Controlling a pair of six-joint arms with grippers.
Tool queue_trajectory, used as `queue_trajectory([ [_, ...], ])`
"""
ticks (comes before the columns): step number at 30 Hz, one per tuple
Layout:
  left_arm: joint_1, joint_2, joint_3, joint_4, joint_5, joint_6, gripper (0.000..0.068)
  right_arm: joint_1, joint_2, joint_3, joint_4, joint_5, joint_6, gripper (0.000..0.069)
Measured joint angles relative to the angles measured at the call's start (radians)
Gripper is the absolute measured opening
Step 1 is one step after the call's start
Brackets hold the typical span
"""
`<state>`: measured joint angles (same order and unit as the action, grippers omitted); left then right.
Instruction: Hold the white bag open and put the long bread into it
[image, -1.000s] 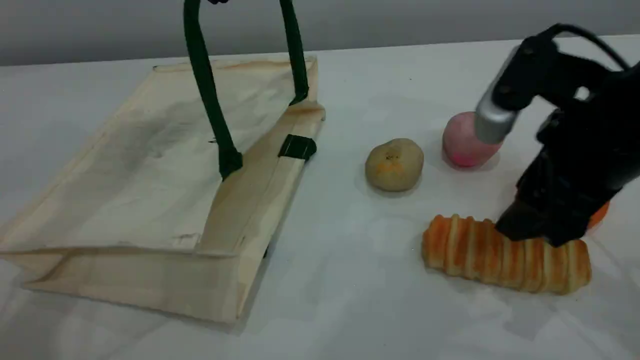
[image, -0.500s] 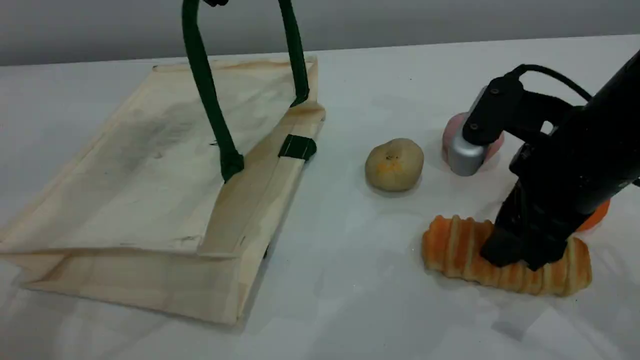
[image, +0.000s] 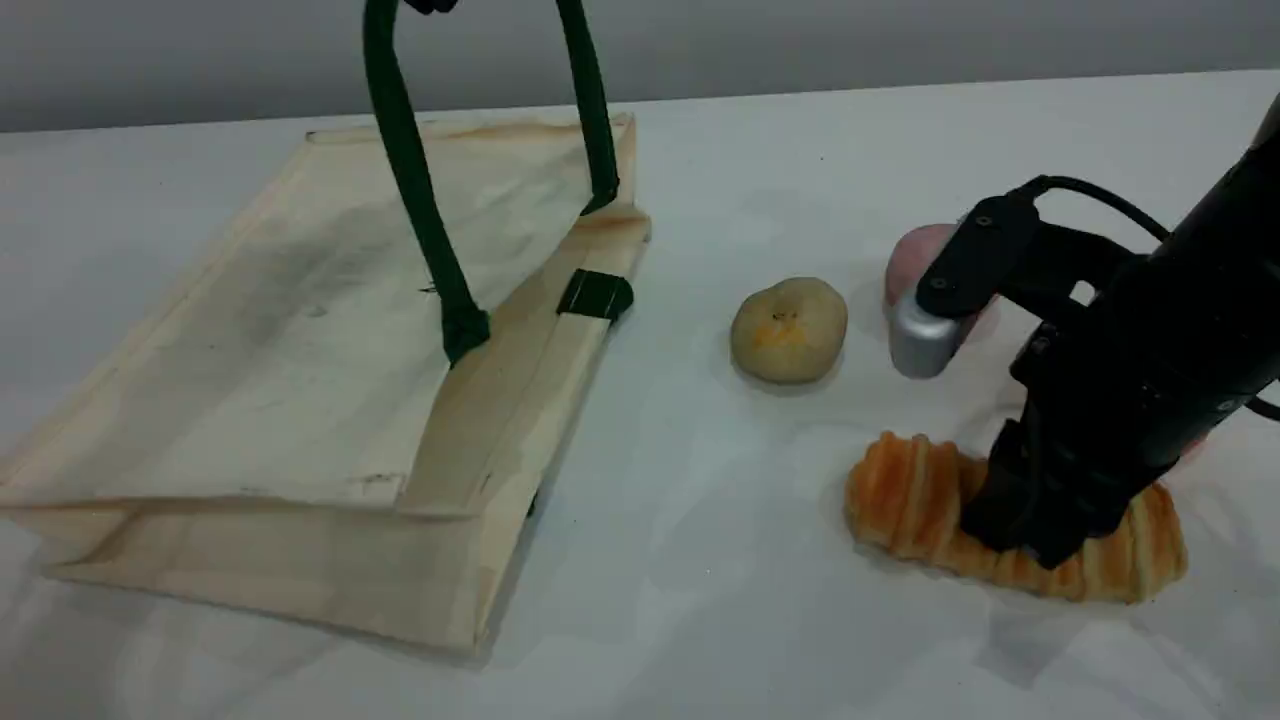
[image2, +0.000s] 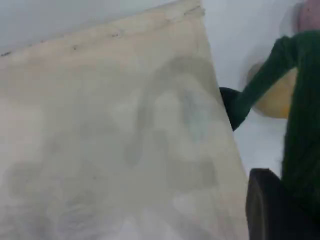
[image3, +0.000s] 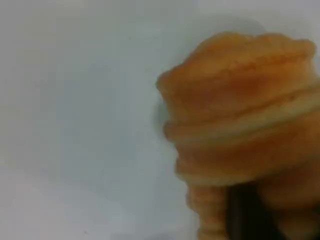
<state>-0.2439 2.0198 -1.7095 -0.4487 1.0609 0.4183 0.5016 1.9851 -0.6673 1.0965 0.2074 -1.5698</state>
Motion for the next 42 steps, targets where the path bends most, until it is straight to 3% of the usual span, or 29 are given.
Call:
queue_trajectory([
  [3, 0.0, 0.0, 0.0, 0.0, 0.002, 0.0, 0.0081, -0.001, 0.0, 0.001, 0.061, 0.01, -0.001, 0.0113],
  [20, 0.0, -0.074, -0.034, -0.004, 0.103, 0.038, 0.0081, 0.0, -0.13, 0.001, 0.459, 0.107, 0.0, 0.0091],
  [28, 0.0, -0.183, -0.045, -0.077, 0.151, 0.111, 0.0081, 0.0, -0.131, -0.033, 0.509, 0.207, 0.0, 0.0089],
  [42, 0.0, -0.203, -0.13, -0.13, 0.162, 0.28, 0.0081, 0.0, -0.151, -0.048, 0.51, 0.203, 0.0, 0.0074],
])
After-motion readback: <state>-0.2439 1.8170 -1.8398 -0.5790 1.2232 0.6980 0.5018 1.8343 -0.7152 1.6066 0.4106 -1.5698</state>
